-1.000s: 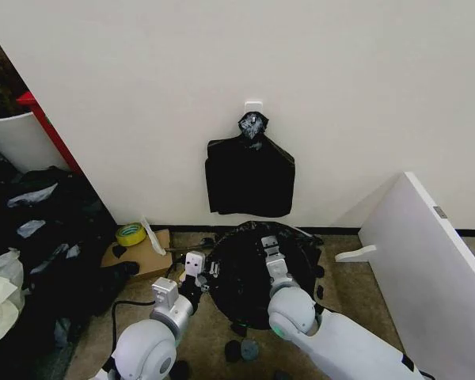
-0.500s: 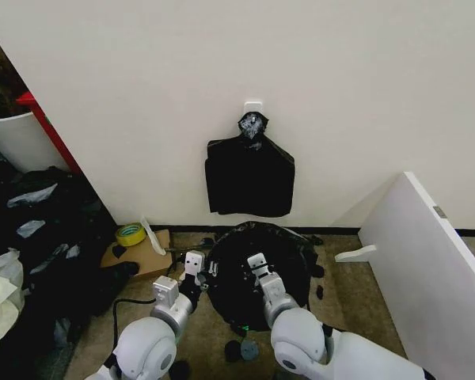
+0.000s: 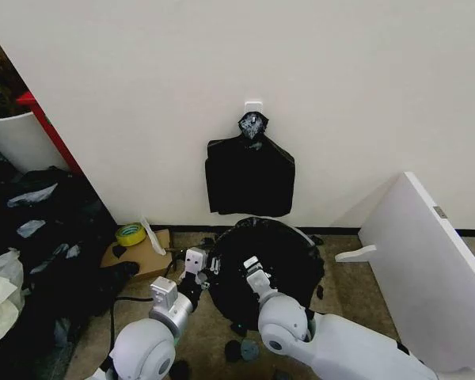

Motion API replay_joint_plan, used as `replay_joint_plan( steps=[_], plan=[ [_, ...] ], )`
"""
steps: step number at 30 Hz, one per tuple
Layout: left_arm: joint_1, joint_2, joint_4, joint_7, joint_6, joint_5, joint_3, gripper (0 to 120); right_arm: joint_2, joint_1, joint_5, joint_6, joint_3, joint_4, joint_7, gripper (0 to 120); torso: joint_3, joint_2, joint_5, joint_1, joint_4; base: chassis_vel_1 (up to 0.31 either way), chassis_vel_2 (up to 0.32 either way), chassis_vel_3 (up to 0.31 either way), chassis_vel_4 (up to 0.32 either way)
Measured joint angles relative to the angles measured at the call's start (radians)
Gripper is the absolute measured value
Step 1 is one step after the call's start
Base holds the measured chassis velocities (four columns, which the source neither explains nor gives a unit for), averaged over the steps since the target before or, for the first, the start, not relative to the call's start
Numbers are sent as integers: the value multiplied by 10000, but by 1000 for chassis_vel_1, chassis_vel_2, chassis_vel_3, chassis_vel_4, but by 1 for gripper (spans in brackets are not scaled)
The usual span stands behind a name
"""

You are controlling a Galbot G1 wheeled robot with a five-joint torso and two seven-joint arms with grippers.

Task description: Place the garbage bag over the trash bin.

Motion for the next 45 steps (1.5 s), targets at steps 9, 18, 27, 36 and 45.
replay_joint_plan(
  steps=[9,18,27,36,45],
  plan=[
    [-114,32,225,1,-10,-27,-9,0,-228,-390,-391,285,295,906,-109,0,0,0,0,0,0,0,0,0,0],
    [-152,7,359,-15,-5,-56,-11,0,-331,-550,-1456,1195,518,1417,-712,0,0,0,0,0,-2,0,0,0,0],
    [42,-57,184,-16,48,-40,3,0,203,57,-860,930,794,415,-347,0,0,0,0,0,0,0,0,0,0],
    [177,-68,47,-12,82,0,-1,0,168,139,-1014,360,986,-38,-37,0,0,0,0,0,-1,0,0,0,0],
    [194,-27,-9,2,167,7,-10,0,-42,-120,-1135,469,1150,214,-86,0,0,0,0,0,-1,0,0,0,0]
  ],
)
